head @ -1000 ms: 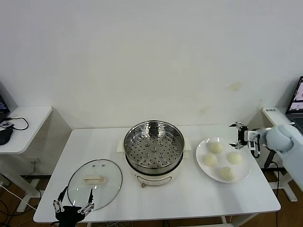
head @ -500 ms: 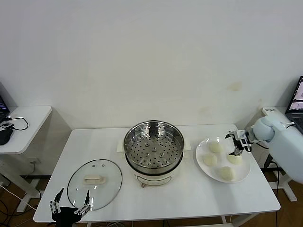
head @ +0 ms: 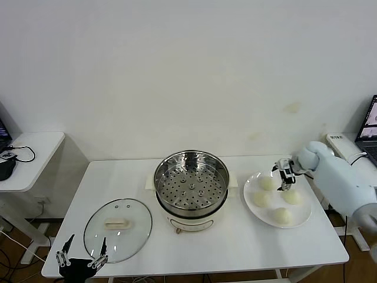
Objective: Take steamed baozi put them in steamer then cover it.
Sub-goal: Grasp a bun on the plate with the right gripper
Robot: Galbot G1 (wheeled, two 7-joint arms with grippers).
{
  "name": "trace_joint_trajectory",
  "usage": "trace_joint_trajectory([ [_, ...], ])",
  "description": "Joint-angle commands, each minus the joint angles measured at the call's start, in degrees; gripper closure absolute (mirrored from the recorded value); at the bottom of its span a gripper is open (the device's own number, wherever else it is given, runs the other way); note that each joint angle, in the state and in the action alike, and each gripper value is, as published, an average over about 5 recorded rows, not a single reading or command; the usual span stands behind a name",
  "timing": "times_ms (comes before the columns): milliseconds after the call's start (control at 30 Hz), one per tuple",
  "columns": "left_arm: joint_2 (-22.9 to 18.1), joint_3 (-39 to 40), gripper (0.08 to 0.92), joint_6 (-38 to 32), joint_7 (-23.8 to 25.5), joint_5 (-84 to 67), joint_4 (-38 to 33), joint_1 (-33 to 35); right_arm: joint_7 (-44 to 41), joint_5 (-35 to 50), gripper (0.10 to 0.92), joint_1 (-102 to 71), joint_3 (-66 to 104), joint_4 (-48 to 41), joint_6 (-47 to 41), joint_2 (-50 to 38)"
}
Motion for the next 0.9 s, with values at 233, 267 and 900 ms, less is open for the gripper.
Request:
trace_joint_trajectory([
  [233, 0.03, -0.26, 0.177, -0.03, 0.01, 0.00, 0.21, -0.25, 0.83, -5.31, 0.204, 0.48, 0.99, -8.29, -0.09, 6.21],
  [267, 0.03, -0.26, 0.177, -0.03, 0.00, 0.01, 0.21, -0.25, 0.94, -5.42, 0.206, 0.44, 1.15, -8.58, -0.09, 6.35],
  [900, -0.11, -0.12, 0.177, -0.37, -0.22, 0.04, -0.47, 0.11, 0.18, -5.94, 0.379, 0.39, 2.31, -9.17, -0.32, 7.00],
])
